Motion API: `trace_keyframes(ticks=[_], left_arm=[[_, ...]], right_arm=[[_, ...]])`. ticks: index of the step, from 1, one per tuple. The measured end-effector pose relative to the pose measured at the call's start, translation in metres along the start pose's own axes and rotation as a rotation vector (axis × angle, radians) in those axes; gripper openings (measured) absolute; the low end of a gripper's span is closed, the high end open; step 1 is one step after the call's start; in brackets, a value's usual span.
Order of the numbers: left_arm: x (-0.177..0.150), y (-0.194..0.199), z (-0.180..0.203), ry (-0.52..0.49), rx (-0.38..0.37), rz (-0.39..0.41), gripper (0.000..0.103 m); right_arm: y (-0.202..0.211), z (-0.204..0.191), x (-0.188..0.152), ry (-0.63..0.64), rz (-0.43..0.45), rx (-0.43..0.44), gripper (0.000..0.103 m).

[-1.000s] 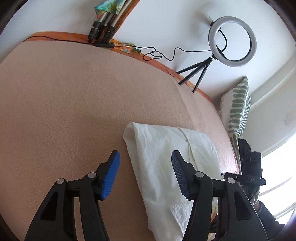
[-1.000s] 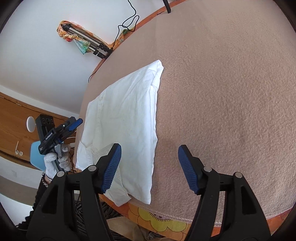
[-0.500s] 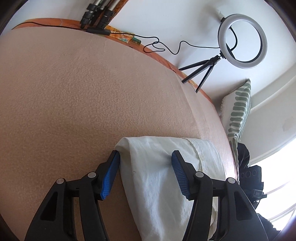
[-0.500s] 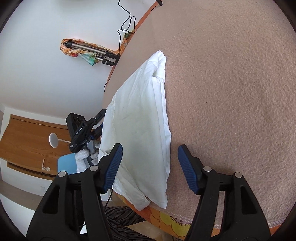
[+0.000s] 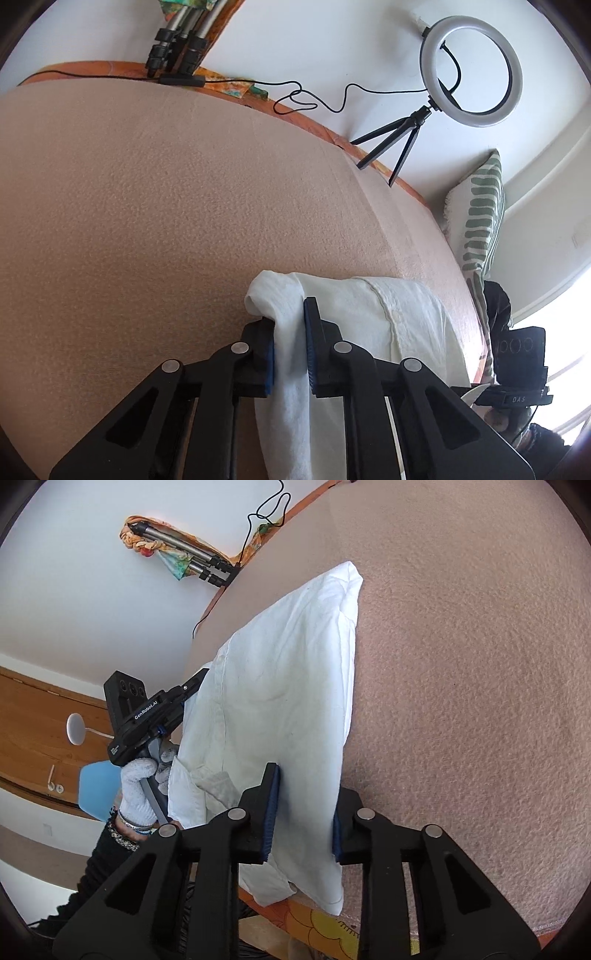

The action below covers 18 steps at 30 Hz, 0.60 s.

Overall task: Fold small clothes
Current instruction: 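Grasp the shirt edge with the left tool while the right tool grasps beside it, then lift the shirt with both tools and carry it toward the pillow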

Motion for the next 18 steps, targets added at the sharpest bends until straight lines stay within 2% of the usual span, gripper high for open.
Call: trace_keyframes(ticks=[2,5,10,18], left_arm=[[0.003,0.007,0.007,-0.027,0.006,0.017,0.009],[0.007,0.018,0.022,-0.102,0.024,0.039,0.008],[0.019,0.035,0.052,-0.161,0.010,0.080,0.007],[0.044,0.029,0.110,-0.224,-0.064,0.113,0.007]], right_arm=[[0.004,-0.008,0.002,0.056,0.014,-0.031,0.016],[0.010,-0.019,0.004,0.125,0.036,-0.058,0.014],[0.023,-0.034,0.011,0.235,0.075,-0.113,0.013],[0.072,-0.034,0.045,0.263,0.170,-0.139,0.012]])
Point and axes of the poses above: each gripper's, at about its wrist camera, not at the fingertips, and y roughly against the way its jaws point, z to its right, x to its top, the point moved 10 cm from there along -y, roughly the way its jaws point, and after that the axes turned 5 degrees about z, right-handed, at the moved point
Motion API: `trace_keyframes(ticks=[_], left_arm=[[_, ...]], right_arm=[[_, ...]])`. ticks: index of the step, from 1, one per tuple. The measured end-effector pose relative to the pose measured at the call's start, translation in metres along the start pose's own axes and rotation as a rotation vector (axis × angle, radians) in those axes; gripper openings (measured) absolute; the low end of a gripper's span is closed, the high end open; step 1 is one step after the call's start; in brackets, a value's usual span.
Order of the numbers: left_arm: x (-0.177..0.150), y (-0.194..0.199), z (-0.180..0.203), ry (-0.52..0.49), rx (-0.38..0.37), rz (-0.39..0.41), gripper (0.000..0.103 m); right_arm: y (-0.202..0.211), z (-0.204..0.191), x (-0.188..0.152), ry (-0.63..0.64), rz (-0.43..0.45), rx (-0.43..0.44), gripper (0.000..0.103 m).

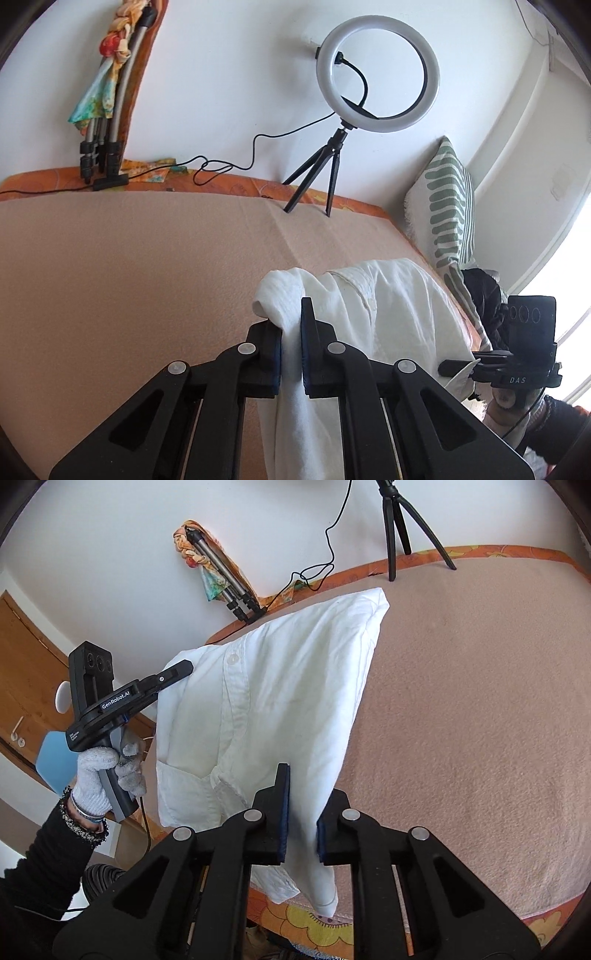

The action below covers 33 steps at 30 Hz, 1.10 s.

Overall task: Fold small clothes
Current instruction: 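Lift the shirt with both tools and carry it toward the pillow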

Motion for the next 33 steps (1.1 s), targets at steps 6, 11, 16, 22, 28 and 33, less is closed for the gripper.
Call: trace_keyframes(ticks=[6,11,16,22,28,33], left_arm=[[0.020,-0.039,0.048,-0.023,-0.076,0.033,0.007],[0.033,-0.087,0.089,-0.031,-0.126,0.031,0.006],[0.051,-0.135,0.130,-0.070,-0.159,0.024,0.006],[0.077,-0.191,0.167,-0.097,-0.186,0.032,0.006],[0.086,-0.243,0.187,-0.119,-0.187,0.025,0.006],[0.086,-0.282,0.189,-0.106,-0.178,0.012,0.006]], right_arm=[[0.046,0.037,0.032,0.040,0.060,-0.068,0.012],[0.082,0.076,0.057,0.094,0.084,-0.153,0.012],[0.109,0.123,0.090,0.093,0.109,-0.218,0.012],[0.127,0.181,0.131,0.091,0.138,-0.285,0.012],[0.127,0.237,0.164,0.090,0.150,-0.334,0.012],[0.119,0.282,0.182,0.080,0.146,-0.360,0.012]])
Point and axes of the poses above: each gripper's, at about its wrist camera, not at the fingertips, and y roughly against the way its jaws point, z to its right, x to its top, the point moved 10 cm from there along -y, roughly the way its jaws point, and after that the axes turned 5 degrees about z, right-handed, at the moved point
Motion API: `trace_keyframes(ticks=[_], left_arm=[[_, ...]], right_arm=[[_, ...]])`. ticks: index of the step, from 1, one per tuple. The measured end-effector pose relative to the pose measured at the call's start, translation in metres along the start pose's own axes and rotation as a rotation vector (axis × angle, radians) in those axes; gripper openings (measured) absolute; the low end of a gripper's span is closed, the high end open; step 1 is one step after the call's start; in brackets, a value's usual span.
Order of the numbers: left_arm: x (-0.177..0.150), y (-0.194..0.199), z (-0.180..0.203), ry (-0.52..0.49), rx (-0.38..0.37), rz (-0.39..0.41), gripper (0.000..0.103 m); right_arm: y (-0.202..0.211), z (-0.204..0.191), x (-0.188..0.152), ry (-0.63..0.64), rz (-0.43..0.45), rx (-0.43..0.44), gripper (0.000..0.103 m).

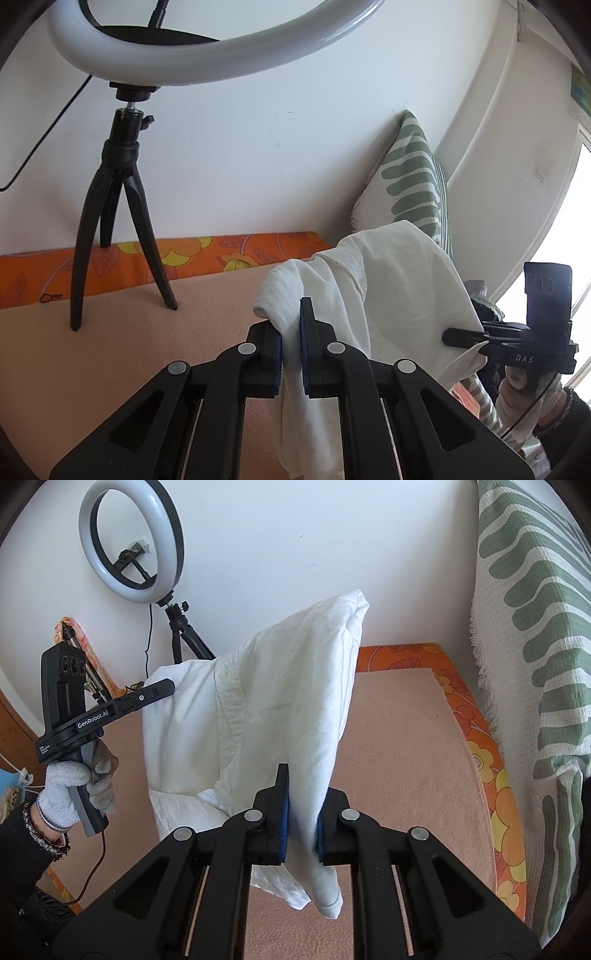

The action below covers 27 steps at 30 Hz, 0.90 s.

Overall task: Fold small clothes
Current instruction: 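Lift the shirt with both tools and carry it toward the pillow, then lower the folded shirt onto the bed and open both tools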

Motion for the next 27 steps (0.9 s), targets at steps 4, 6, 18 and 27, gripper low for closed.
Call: trace_keyframes(ticks=[4,6,18,27], left_arm=[[-0.006,-0.021,-0.008,-0.001,0.018,-0.017,0.006],[-0.006,-0.032,-0.012,-0.017,0.044,-0.019,0.006],[-0.012,-0.066,-0.048,-0.161,0.369,-0.111,0.012],[-0.010,-0.026,-0.034,-0.182,0.351,-0.087,0.049]], right_arm=[[-0.027,0.023,-0.001,-0.012,-0.024,-0.011,0.012],[-0.040,0.032,-0.005,-0.016,-0.039,-0.016,0.012],[-0.089,0.102,-0.033,-0.123,-0.154,-0.254,0.020],[-0.052,0.104,-0.021,-0.103,-0.090,-0.400,0.056]])
Point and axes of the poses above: each gripper's, at about its wrist camera, not at the fingertips, and y roughly against the way its jaws point, z to its right, x to its top, the point moved 10 cm from there along -y, roughly the way its jaws point, and after that the axes turned 5 degrees about z, right-handed, at the moved point
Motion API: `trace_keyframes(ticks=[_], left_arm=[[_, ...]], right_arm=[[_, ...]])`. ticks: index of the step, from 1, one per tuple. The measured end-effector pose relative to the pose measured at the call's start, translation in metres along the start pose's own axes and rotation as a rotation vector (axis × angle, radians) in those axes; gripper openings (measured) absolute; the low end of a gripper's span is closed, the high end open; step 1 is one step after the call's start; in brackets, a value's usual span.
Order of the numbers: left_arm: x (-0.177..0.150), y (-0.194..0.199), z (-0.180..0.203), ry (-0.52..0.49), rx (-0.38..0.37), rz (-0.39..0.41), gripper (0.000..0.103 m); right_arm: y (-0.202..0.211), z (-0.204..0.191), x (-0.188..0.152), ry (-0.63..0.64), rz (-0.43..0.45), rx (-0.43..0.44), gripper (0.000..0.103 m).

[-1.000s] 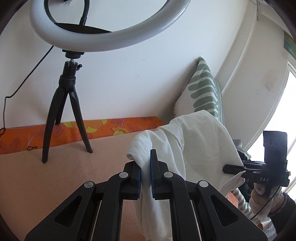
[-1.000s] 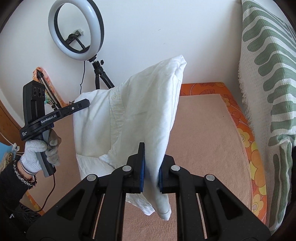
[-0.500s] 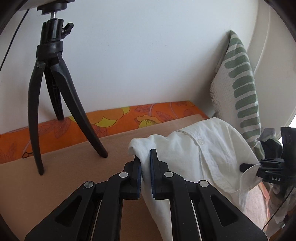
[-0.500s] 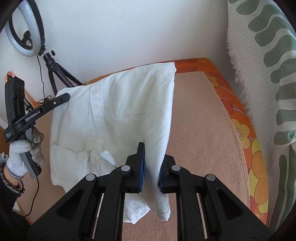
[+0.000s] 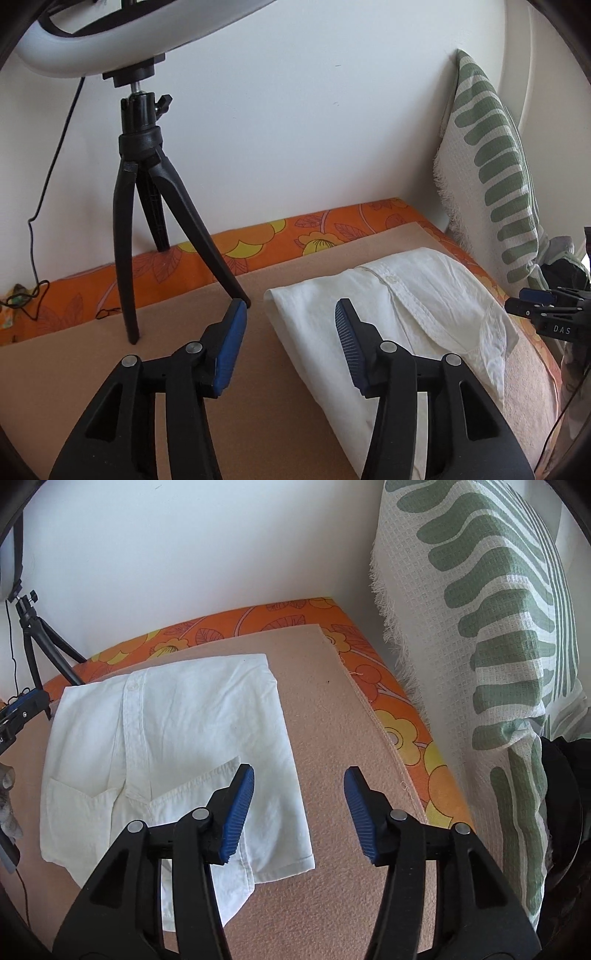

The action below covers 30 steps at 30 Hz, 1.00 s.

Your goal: Fold small clothes

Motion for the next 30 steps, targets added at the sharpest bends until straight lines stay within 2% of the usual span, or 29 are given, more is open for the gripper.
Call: trace_keyframes(ticks=[1,3,6,9,13,18,20,25,30], left_arm=[[0.000,0.010,0.002,-0.012,-0.004,0.007,0.050],[0.000,0.029,0.008,-0.032,-0.010,0.024,0.061],[0.002,0.063,0.013,-0.045,-0.031,0.056,0.065],[0.003,0.094,0.018,-0.064,-0.037,0.080,0.070],[0.005,0.132,0.025,-0.096,-0.044,0.111,0.073],[-0.001,0.175,0.031,-0.117,-0.049,0.151,0.079],[-0.007,0.190,0.033,-0.113,-0.055,0.151,0.080],[-0.027,0.222,0.034,-0.136,-0.038,0.157,0.084],[-0.053,0.245,0.031,-0.150,-0.016,0.145,0.087]], right_arm=[[0.007,-0.002,0.000,0.002,0.012,0.005,0.058],[0.024,-0.006,0.000,0.011,0.039,0.000,0.060],[0.049,-0.016,-0.003,0.013,0.069,0.008,0.061],[0.072,-0.027,-0.008,0.018,0.098,0.012,0.067],[0.104,-0.041,-0.018,0.014,0.133,0.018,0.074],[0.140,-0.059,-0.036,0.022,0.158,0.035,0.078],[0.153,-0.066,-0.044,0.030,0.177,0.031,0.086],[0.181,-0.082,-0.064,0.019,0.218,0.031,0.092],[0.201,-0.094,-0.084,0.026,0.253,-0.014,0.097]])
Point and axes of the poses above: each gripper's, at about its wrist camera, not at the fingertips, and y roughly against the way its jaws point, z to its right, x to its top, the point moved 10 cm from there along -y, roughly the way its jaws point, and after that the axes turned 5 degrees about z, right-handed, at the moved point
